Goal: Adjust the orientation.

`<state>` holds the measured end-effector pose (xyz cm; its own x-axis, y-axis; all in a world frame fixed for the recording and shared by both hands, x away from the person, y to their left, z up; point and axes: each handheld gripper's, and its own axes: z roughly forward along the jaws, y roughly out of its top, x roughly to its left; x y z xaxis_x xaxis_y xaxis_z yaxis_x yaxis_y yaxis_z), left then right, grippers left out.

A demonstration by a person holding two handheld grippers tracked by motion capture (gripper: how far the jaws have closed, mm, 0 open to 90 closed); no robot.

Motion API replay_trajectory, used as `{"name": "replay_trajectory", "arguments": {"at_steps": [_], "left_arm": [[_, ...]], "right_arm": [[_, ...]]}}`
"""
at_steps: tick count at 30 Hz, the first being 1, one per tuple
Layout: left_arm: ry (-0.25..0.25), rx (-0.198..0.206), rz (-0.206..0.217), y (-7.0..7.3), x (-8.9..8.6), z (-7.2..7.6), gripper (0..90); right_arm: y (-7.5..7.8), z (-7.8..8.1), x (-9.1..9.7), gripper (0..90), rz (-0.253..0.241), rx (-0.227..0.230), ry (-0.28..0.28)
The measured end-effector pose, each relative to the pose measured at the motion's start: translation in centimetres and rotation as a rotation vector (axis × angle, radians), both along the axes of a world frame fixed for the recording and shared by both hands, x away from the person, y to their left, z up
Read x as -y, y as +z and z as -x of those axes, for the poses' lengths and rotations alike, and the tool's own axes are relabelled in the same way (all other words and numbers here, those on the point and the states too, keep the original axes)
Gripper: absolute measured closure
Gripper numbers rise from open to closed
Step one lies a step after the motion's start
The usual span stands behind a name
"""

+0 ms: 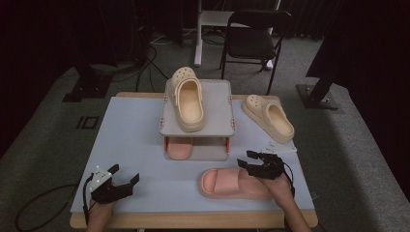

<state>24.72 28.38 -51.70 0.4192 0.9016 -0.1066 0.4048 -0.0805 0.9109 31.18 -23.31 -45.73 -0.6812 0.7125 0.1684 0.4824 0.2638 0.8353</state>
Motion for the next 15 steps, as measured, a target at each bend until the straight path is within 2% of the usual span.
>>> {"name": "replay_trajectory", "arguments": {"at_steps": [3, 6, 15], "left_arm": [[0.000, 0.003, 0.006, 0.0, 0.0, 0.0, 8.2], [0.000, 0.005, 0.005, 0.0, 0.0, 0.0, 8.2], [-0.002, 0.001, 0.003, 0.0, 0.0, 0.0, 8.2]], "right_arm": [[-0.8, 0.1, 0.8, 40.7, -0.029, -0.022, 0.004], [-1.4, 0.3, 1.3, 40.6, -0.026, -0.034, 0.015], [-3.0, 0.6, 1.2, 41.8, 0.024, -0.071, 0.052]]}}
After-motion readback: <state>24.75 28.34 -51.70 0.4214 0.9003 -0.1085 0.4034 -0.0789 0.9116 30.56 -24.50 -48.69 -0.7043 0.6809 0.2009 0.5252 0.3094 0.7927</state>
